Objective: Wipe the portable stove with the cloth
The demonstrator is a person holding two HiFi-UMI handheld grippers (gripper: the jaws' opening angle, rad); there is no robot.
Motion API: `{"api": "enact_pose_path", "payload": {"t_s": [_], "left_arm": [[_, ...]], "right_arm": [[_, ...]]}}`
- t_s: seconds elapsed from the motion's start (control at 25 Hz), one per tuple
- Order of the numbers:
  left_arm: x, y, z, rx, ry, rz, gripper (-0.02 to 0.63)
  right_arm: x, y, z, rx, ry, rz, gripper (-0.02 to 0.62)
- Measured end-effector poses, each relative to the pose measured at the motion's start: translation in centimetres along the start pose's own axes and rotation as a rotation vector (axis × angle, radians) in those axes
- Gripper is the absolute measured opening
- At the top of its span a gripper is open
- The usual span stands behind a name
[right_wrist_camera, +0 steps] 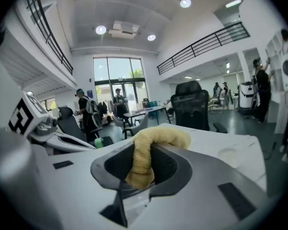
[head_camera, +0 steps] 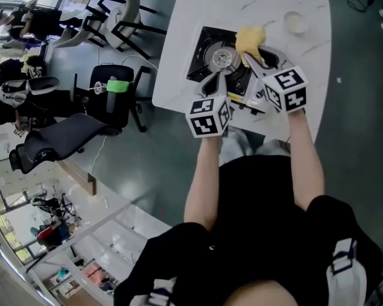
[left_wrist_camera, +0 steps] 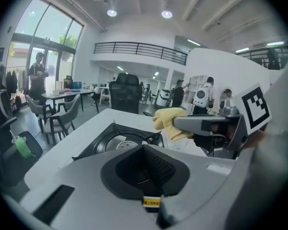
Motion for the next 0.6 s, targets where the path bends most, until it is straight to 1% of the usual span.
{"api": "enact_pose_path", "payload": {"t_s": [0.08,0.12,0.24,0.32,0.44,0.52,0.6], "left_arm": [[0.1,0.0,1.2,0.006,-0.01,0.003,-0.006],[0.1,0.0,1.8,0.009,-0.014,0.003,-0.006],[0.0,-0.1,3.4,0.024,-0.026,0.001,-0.006],[-0.1,-0.3,4.4,0.036,-0.033,-0.004,-0.006],[-0.2,-0.5,5.7,0.056,-0.042,-0.012,-0.006],[-0.3,-0.7,6.3,0.071,-0.043,-0.026,-0.006],[-0.3,-1.0,6.5,0.078,-0.038,-0.038,-0.006]], "right_arm": [[-1.3,-0.4,1.5,-0.052,-0.099,-0.07,0.087],[-1.8,-0.9,2.3,-0.059,-0.136,-0.094,0.087],[-2.5,-2.3,5.2,-0.01,-0.196,-0.107,0.087],[-2.8,-2.5,6.7,0.034,-0.214,-0.111,0.087],[-2.4,-3.9,8.0,0.087,-0.192,-0.164,0.087],[-2.2,-5.2,8.1,0.1,-0.184,-0.21,0.087],[-2.2,-6.3,7.6,0.12,-0.174,-0.232,0.086]]}}
Point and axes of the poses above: the fingertips, and each gripper's own axes: x forward along the fingers, z to its right, y out of its top, the point moved 8 cm from there along -x, backward along the fingers, and after that the axes turned 7 degrees about z, right-handed, at the moved point
